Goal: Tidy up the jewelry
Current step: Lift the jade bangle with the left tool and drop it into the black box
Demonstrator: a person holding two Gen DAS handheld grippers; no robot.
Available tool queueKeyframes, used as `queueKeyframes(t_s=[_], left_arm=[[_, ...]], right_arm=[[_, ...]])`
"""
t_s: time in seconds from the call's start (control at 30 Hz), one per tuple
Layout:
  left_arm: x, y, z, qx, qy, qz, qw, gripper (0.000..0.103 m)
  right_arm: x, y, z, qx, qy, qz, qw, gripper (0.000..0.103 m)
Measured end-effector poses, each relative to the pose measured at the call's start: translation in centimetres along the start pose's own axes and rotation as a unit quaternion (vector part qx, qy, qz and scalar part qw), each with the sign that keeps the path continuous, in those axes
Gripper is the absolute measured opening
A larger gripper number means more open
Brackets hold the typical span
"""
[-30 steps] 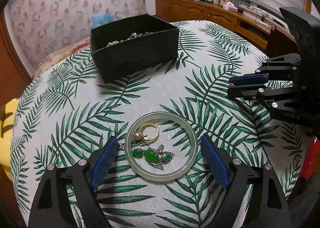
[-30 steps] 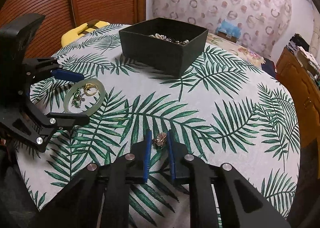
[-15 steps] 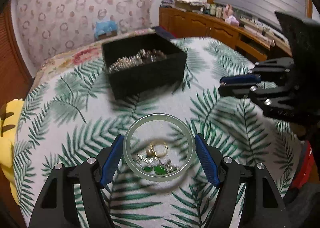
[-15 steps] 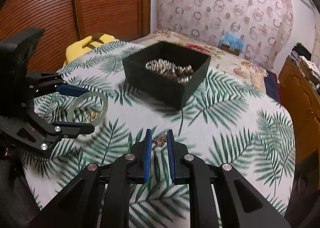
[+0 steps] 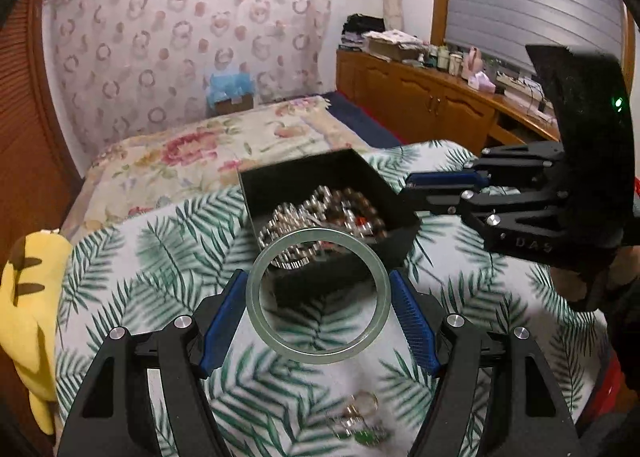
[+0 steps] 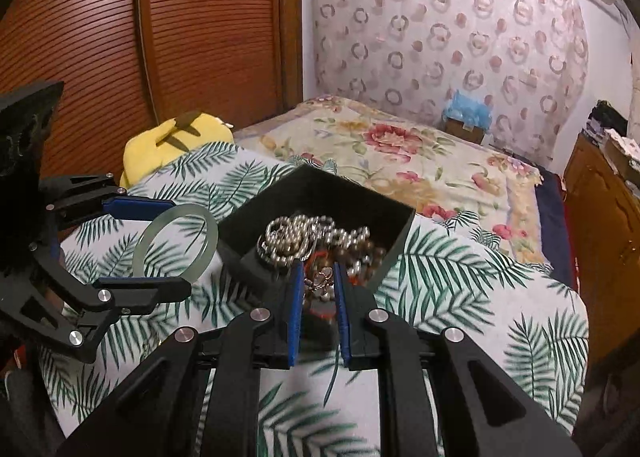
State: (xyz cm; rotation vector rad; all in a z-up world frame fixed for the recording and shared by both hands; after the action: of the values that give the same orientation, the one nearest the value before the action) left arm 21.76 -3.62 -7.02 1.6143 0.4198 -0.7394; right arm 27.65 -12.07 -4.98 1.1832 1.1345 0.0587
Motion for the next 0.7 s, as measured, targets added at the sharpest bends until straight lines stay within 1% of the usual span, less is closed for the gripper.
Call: queueKeyframes(t_s=[0.27, 0.3, 0.33, 0.37, 0.4, 0.47, 0.6, 0.7], left_arm=[[1.6, 2.8, -0.9, -0.005, 0.002, 0.010, 0.9999, 0.069], [2.0, 3.1, -1.0, -0.005, 0.001, 0.009, 0.9999, 0.069], [2.2, 3.3, -1.1, -0.006, 0.001, 0.009, 0.9999, 0.069], [2.6, 3.5, -1.1, -0.006, 0.000, 0.008, 0.9999, 0.069], [2.8, 3.6, -1.1, -0.007, -0.003, 0.006, 0.9999, 0.069], [3.4, 3.9, -1.0, -0.009, -0.014, 0.003, 0.9999, 0.069], [4.7, 4.5, -0.8, -0.008, -0.021, -0.004, 0.9997, 0.069], [6.3, 4.7, -0.3, -0.005, -0.024, -0.017, 0.9995, 0.069]], right_arm=[[1.9, 0.5, 1.2, 0.008, 0.016, -0.001, 1.000, 0.018], [2.1, 0.5, 1.4, 0.010, 0.016, -0.002, 1.000, 0.018], [2.3, 0.5, 1.6, 0.012, 0.016, -0.003, 1.000, 0.023], [2.3, 0.4, 1.7, 0.012, 0.016, -0.003, 1.000, 0.025], [2.4, 0.4, 1.8, 0.012, 0.015, -0.003, 1.000, 0.025], [2.1, 0.4, 2.0, 0.011, 0.013, 0.001, 1.000, 0.025], [0.9, 0.5, 2.3, 0.014, 0.010, 0.014, 1.000, 0.025], [0.0, 0.4, 2.5, 0.014, 0.001, 0.020, 1.000, 0.025]])
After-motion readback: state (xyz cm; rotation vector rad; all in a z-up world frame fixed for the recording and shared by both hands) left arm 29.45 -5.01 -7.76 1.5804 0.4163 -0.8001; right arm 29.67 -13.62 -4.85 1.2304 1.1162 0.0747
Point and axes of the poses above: each gripper's, at about its wrist camera, not at the fingertips, and x roughly the way its jaws point, z to its right, y to its top, the point moved 4 cm from there along x, roughly the way its jaws point, and after that the axes turned 5 degrees about y, right-handed, at the moved point
